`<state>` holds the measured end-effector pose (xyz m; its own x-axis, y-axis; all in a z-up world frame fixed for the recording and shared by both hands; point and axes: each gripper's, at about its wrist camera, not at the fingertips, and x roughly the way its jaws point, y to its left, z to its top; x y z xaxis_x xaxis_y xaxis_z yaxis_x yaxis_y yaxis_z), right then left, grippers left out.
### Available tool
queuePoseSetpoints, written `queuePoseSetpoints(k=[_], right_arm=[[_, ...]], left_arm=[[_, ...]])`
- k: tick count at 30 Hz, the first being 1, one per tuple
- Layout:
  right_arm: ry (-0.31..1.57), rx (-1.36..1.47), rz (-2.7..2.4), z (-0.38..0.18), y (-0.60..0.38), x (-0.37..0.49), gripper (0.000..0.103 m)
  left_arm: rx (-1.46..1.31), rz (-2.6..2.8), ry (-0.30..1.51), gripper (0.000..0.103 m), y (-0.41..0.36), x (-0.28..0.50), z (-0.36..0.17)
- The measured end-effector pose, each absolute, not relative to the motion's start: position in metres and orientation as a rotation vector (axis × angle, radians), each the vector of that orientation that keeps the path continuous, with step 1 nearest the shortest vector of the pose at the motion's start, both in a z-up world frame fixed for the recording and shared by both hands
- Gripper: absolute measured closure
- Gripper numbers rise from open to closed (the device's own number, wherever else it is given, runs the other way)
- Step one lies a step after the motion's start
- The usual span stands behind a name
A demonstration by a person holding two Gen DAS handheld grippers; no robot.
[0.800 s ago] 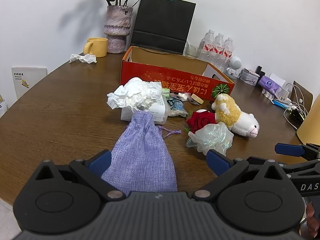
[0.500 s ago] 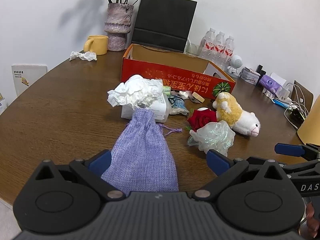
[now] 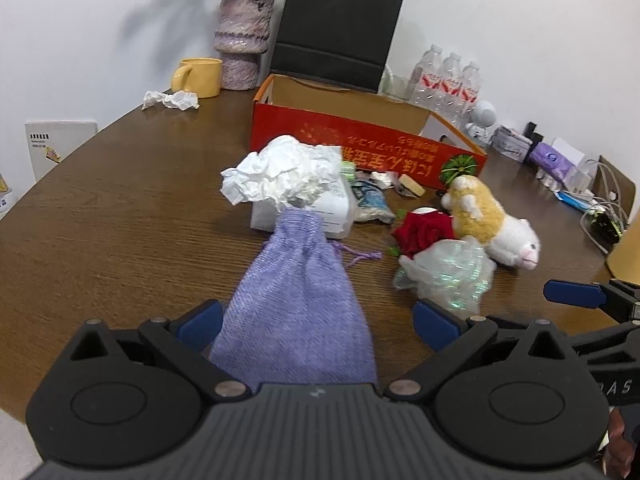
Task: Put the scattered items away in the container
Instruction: 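Reach the left tool to the purple pouch while the right tool reaches the plastic bag, then grasp purple pouch with left tool while right tool grasps plastic bag, drop both into box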
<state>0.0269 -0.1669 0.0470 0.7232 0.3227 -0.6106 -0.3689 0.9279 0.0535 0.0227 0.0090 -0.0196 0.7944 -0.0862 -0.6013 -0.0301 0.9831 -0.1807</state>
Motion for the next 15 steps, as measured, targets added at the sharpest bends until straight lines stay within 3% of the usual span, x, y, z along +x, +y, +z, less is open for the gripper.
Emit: queuePoseSetpoints(k=[11,14,15], right_arm=[[0.677,-0.108,0.389,0.030,-0.144,0.060,0.005],[0.684,-0.110,0.396,0.026,-0.139,0.067,0.011],[0.686,-0.113,0.402,0.025,-0.137,0.069,0.018]], left_arm=[[-0.175,-0.010,0.696,0.000,0.024,0.058,-0.035],[-0.148,-0.006,0.706,0.004,0.024,0.066,-0.037],[-0.141,-0.008,0.710,0.004,0.023,0.067,-0.037]])
